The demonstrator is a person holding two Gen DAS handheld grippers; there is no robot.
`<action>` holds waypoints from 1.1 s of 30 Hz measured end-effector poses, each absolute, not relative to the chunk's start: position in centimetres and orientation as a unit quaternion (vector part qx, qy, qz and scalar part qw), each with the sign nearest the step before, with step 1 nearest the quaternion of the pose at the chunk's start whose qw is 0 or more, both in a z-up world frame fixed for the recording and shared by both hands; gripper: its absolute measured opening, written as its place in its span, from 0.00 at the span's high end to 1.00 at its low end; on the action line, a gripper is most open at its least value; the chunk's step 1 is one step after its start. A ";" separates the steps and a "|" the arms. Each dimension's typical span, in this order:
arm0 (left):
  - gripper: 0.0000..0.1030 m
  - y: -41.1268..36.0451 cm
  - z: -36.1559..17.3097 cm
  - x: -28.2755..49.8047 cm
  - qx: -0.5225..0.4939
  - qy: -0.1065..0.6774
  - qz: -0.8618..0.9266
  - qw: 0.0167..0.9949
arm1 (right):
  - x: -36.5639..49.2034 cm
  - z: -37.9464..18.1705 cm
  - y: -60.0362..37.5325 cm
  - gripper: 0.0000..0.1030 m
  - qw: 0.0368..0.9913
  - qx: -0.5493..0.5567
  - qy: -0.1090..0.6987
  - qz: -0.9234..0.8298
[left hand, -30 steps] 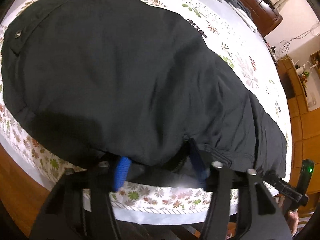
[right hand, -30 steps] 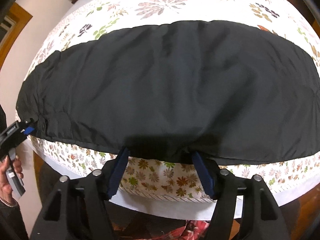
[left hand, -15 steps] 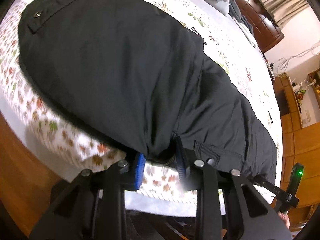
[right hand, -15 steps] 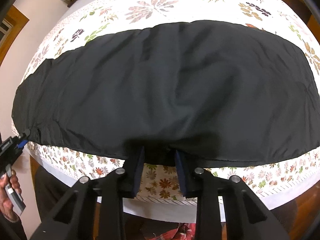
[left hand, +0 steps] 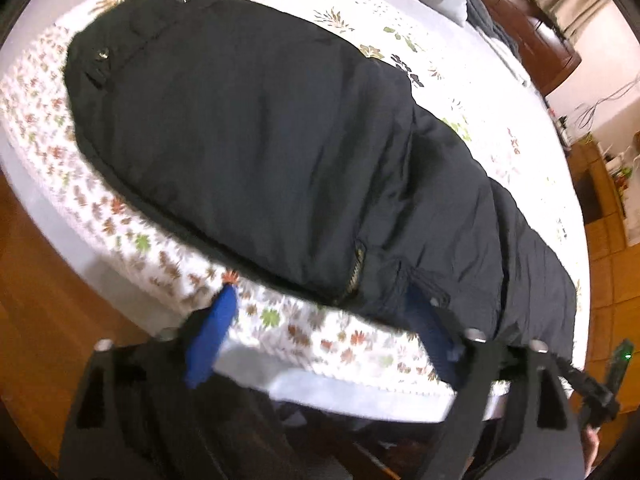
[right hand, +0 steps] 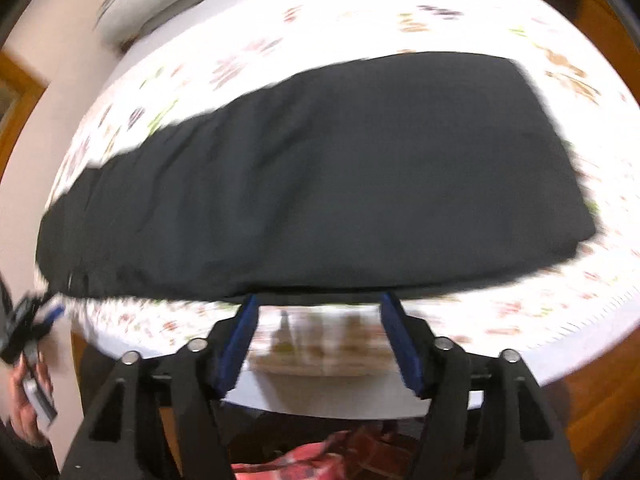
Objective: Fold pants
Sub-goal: 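Lower the folded pants onto the quilt and open both grippers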
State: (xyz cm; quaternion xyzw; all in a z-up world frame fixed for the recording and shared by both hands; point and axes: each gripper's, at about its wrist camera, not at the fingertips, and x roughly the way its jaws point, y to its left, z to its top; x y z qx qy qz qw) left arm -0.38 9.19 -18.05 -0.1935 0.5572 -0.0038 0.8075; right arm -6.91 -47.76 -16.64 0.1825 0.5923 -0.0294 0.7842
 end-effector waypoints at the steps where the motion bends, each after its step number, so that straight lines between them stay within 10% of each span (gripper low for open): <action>1: 0.13 9.0 -17.7 -0.7 -0.191 0.555 -0.005 0.809 | -7.4 -16.4 -49.4 0.32 0.785 0.196 0.586 -0.046; 16: 0.12 2.6 -16.3 0.2 -0.068 0.538 -0.026 0.840 | -11.4 -21.2 -64.3 0.32 0.735 0.412 0.528 -0.107; 33: 0.12 -9.6 -18.8 0.2 -0.031 0.552 -0.134 0.823 | -4.4 -21.1 -53.5 0.32 0.738 0.235 0.620 -0.123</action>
